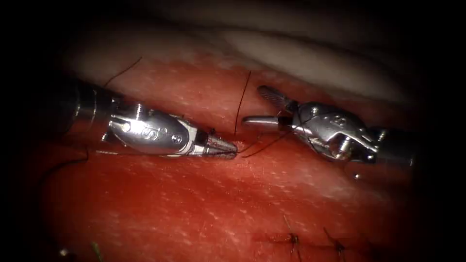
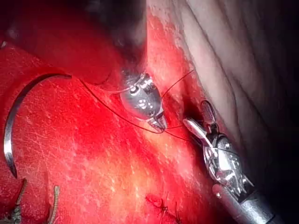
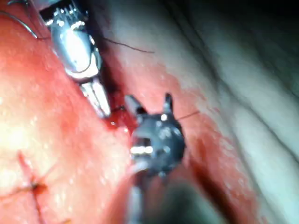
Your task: Wound Closure
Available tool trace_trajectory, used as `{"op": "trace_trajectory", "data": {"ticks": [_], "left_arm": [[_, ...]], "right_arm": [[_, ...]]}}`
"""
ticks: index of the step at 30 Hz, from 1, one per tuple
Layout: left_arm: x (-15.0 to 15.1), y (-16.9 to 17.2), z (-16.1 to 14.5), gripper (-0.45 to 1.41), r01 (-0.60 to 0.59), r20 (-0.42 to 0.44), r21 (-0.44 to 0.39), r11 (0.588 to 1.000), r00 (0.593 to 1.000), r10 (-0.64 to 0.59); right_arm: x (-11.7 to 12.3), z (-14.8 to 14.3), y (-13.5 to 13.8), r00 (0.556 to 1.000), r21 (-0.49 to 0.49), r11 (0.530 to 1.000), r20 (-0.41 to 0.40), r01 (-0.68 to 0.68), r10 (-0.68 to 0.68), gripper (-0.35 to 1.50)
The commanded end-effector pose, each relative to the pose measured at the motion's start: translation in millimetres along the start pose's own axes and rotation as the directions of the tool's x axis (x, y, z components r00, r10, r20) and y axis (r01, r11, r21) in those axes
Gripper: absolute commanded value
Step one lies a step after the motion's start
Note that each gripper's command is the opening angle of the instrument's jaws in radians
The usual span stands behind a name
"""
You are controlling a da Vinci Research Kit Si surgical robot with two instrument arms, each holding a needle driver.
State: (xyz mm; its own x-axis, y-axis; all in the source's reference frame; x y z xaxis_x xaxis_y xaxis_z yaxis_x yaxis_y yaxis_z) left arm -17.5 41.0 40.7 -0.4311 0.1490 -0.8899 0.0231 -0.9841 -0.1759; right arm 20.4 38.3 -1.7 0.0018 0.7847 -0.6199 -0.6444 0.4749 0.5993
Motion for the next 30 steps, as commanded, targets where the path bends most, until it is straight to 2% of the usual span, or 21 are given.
{"op": "trace_trajectory", "data": {"ticks": [1,4,7,12,17,25,30], "left_arm": [[-0.4,0.3,0.7,-0.35,0.001,-0.001,-0.002,1.000,1.000,-0.001],[-0.5,0.2,0.6,-0.35,0.000,-0.001,-0.003,1.000,1.000,0.000],[-0.6,-0.1,0.6,-0.35,0.000,-0.002,-0.004,1.000,1.000,0.000],[-0.8,-0.6,0.9,-0.35,0.000,-0.004,-0.006,1.000,1.000,0.000],[-0.8,-0.7,1.0,-0.35,0.000,-0.004,-0.006,1.000,1.000,0.000],[-0.9,-0.8,0.9,-0.35,0.000,-0.003,-0.005,1.000,1.000,0.000],[-1.0,-1.0,0.9,-0.35,-0.001,-0.002,-0.003,1.000,1.000,0.001]], "right_arm": [[-0.3,1.7,-0.4,0.997,-0.007,0.997,0.033,-0.074,0.074,0.68],[-0.9,2.3,-0.7,0.975,-0.039,0.978,0.082,-0.203,0.206,0.61],[-1.6,3.1,-0.8,0.910,-0.086,0.915,0.102,-0.394,0.401,0.61],[-3.1,5.5,-0.5,0.851,-0.116,0.855,0.094,-0.506,0.517,0.59],[-4.1,7.1,0.7,0.823,-0.123,0.824,0.072,-0.553,0.563,0.64],[-5.7,7.9,2.1,0.820,-0.170,0.817,0.070,-0.551,0.568,0.68],[-6.0,8.9,2.9,0.810,-0.177,0.804,0.051,-0.568,0.584,0.78]]}}
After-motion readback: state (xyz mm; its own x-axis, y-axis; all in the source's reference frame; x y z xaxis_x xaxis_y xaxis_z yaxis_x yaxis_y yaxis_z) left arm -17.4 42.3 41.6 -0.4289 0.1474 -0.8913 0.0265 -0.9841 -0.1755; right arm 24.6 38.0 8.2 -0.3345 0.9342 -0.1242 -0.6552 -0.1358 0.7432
